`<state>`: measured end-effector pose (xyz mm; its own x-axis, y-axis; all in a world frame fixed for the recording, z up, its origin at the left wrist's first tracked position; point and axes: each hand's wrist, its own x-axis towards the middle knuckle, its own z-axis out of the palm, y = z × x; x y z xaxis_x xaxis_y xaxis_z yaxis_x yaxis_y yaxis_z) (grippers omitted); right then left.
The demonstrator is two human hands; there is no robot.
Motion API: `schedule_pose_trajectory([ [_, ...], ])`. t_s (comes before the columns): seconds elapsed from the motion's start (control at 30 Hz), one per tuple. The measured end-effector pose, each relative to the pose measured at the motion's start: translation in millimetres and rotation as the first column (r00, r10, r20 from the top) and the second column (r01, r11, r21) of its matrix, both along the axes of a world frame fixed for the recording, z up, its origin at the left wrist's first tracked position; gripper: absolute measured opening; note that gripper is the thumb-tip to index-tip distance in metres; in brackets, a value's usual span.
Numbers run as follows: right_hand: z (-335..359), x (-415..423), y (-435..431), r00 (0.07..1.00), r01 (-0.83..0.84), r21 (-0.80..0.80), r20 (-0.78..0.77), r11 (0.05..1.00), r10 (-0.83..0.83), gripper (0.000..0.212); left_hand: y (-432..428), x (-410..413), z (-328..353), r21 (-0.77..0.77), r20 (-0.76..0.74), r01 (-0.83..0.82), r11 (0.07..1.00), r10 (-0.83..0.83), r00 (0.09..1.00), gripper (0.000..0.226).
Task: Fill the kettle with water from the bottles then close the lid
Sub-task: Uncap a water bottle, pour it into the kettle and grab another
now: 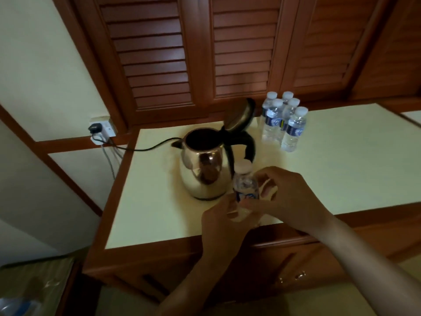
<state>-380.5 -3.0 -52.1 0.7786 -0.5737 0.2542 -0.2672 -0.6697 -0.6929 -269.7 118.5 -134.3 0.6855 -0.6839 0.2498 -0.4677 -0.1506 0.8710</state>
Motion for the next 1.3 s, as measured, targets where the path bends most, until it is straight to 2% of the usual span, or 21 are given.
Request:
schedule_pose_trajectory([
  [0.1, -9, -40, -50, 1.000, 0.007, 0.067, 0.001, 0.998, -0.007, 0.046, -58, -31, 5, 0.032, -0.043, 0.017, 0.999, -0.015, 0.999, 0.054],
  [0.2, -18, -77, -111, 0.998, 0.058, 0.063, 0.015, 0.996, -0.059, 0.045, -126, -68, 13, 0.042, 0.062, 0.035, 0.999, -0.037, 0.997, 0.049],
  [0.27, -19, -101, -155, 0.993, 0.102, 0.077, 0.051, 0.992, -0.106, 0.042, -168, -95, 20, 0.020, 0.084, 0.094, 0.995, -0.096, 0.992, 0.058],
  [0.33, -22, -123, -197, 0.981, 0.170, 0.100, 0.080, 0.980, -0.178, 0.036, -207, -117, 17, 0.071, 0.154, 0.145, 0.987, -0.154, 0.976, 0.076],
  [0.43, -35, -146, -255, 0.942, 0.301, 0.101, 0.124, 0.948, -0.312, 0.034, -256, -133, -5, 0.248, 0.308, 0.125, 0.961, -0.201, 0.930, 0.093],
  [0.53, -57, -152, -305, 0.907, 0.387, 0.096, 0.140, 0.917, -0.398, 0.034, -297, -135, -26, 0.547, 0.420, 0.115, 0.829, -0.391, 0.819, 0.097],
  [0.6, -73, -151, -330, 0.887, 0.424, 0.122, 0.145, 0.897, -0.439, 0.035, -314, -132, -30, 0.640, 0.432, 0.071, 0.765, -0.435, 0.790, 0.100],
  [0.77, -94, -125, -351, 0.846, 0.469, 0.101, 0.234, 0.877, -0.479, 0.046, -318, -118, -29, 0.679, 0.449, 0.021, 0.734, -0.438, 0.778, 0.098],
  [0.8, -97, -107, -382, 0.846, 0.466, 0.107, 0.237, 0.878, -0.478, 0.045, -344, -112, -29, 0.683, 0.448, -0.003, 0.731, -0.415, 0.792, 0.098],
  [0.83, -98, -89, -409, 0.852, 0.462, 0.114, 0.219, 0.880, -0.476, 0.043, -368, -107, -30, 0.689, 0.442, -0.026, 0.724, -0.391, 0.807, 0.098],
  [0.97, -104, -64, -418, 0.877, 0.460, -0.005, 0.163, 0.888, -0.453, 0.035, -361, -110, -28, 0.686, 0.449, -0.010, 0.727, -0.413, 0.792, 0.097],
  [1.13, -105, -43, -444, 0.876, 0.447, 0.019, 0.195, 0.894, -0.442, 0.046, -366, -106, -32, 0.673, 0.438, -0.007, 0.739, -0.391, 0.810, 0.097],
  [1.3, -105, -26, -465, 0.897, 0.433, -0.010, 0.110, 0.901, -0.429, 0.054, -374, -101, -34, 0.676, 0.449, -0.027, 0.737, -0.382, 0.807, 0.097],
])
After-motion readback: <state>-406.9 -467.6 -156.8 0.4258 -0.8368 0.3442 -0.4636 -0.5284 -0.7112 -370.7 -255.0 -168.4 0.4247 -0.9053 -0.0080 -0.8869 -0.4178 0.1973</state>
